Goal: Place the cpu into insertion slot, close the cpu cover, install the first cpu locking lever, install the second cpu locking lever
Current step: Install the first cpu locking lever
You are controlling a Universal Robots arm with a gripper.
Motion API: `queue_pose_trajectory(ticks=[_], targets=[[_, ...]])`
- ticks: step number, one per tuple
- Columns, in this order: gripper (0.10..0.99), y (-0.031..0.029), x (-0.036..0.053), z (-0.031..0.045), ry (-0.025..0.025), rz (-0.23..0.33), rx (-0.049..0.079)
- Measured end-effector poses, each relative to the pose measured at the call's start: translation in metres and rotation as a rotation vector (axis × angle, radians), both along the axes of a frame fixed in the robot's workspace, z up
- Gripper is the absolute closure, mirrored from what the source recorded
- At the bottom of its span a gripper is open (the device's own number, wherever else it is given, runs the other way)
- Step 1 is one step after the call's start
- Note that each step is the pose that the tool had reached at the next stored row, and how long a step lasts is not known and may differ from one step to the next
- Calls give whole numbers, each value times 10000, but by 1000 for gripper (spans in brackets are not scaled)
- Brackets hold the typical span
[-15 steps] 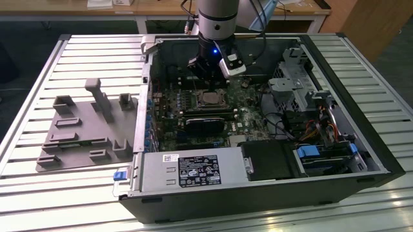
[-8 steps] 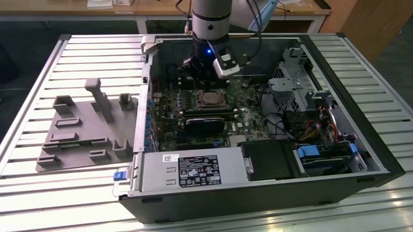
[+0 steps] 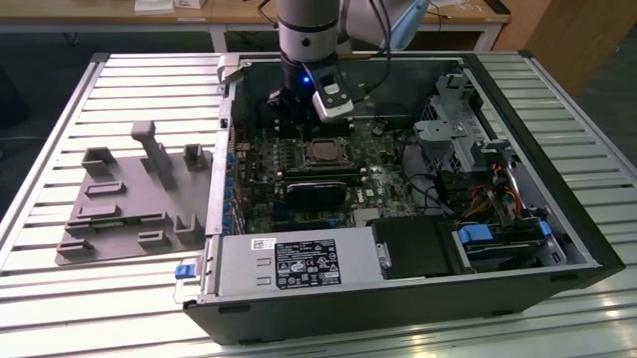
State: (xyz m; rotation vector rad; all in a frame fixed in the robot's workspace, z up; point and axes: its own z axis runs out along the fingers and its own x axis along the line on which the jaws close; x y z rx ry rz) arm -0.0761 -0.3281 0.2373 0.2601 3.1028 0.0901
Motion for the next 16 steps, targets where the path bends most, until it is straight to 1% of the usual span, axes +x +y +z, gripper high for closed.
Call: queue_pose_trajectory(ticks=[5,8,12,16], targets=[[984,0,-140,0,-40,1,0],[984,0,-194,0,-71,-2,0],[984,0,-208,23,-88,1,-1],[984,0,-208,95,-95,0,0]])
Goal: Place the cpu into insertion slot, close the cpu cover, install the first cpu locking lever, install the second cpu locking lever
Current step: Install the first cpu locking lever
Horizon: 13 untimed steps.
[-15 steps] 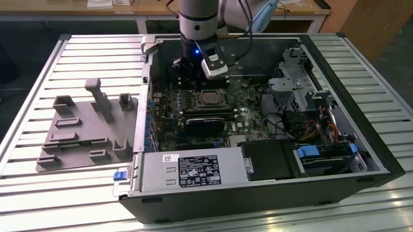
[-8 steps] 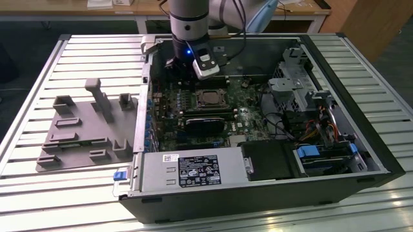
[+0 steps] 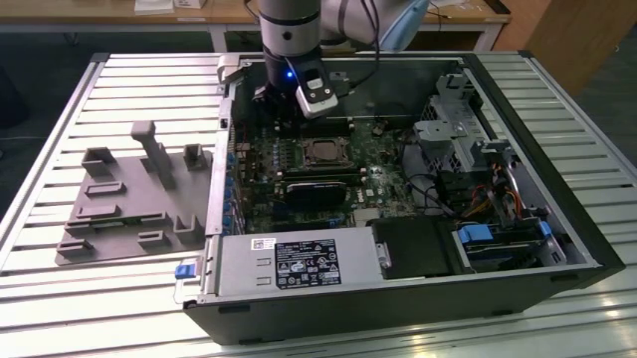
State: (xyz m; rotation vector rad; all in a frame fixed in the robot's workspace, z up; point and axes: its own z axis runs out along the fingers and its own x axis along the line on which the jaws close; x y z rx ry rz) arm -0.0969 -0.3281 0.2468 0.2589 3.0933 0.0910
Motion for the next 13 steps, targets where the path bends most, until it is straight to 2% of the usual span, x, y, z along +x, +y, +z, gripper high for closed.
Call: queue_pose_trajectory(ticks=[9,13], targets=[[984,0,0,156,-6,0,0],[984,0,-13,161,-10,-1,1]])
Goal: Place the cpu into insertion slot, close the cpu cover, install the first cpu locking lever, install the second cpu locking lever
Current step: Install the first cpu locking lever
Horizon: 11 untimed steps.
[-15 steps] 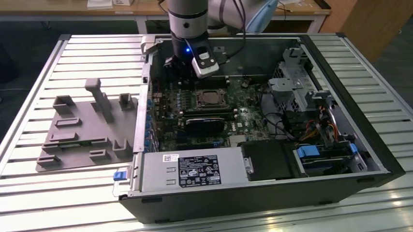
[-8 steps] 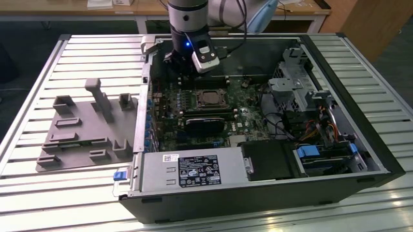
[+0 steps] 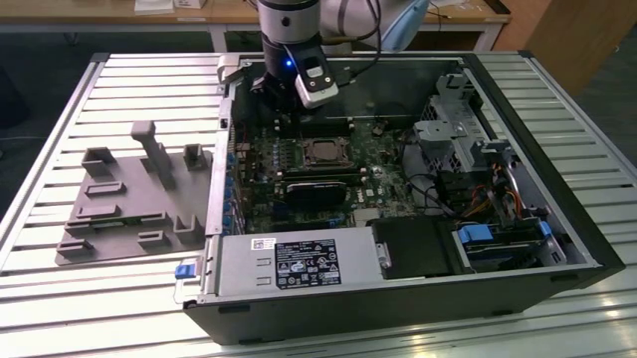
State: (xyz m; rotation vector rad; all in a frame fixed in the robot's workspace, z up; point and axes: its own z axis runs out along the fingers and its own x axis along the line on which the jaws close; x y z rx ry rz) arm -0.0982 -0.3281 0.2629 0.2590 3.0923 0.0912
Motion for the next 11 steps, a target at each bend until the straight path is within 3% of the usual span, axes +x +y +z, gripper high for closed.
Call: queue_pose_trajectory(ticks=[4,7,11], targets=[[984,0,-51,-1,1,1,123],[984,0,-97,-4,-14,1,333],[984,0,-143,-9,-80,2,668]])
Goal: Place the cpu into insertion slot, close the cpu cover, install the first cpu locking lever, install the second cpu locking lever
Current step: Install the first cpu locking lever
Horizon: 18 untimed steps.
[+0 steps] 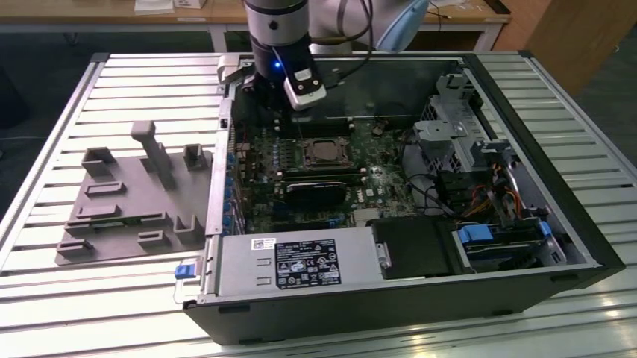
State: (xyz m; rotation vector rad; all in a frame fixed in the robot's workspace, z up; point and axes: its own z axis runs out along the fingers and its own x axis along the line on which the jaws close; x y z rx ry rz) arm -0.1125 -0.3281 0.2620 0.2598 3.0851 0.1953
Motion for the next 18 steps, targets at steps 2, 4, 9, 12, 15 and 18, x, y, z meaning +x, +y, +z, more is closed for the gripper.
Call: queue_pose_trajectory(ticks=[2,4,9,12,15,18], targets=[[984,0,-14,-4,-28,0,213],[984,0,-27,-8,-58,0,434],[984,0,-37,-35,-123,-1,783],[984,-1,-37,-52,-124,0,875],[984,-1,-37,-60,-130,-1,1031],[984,0,-37,-66,-133,-3,1127]])
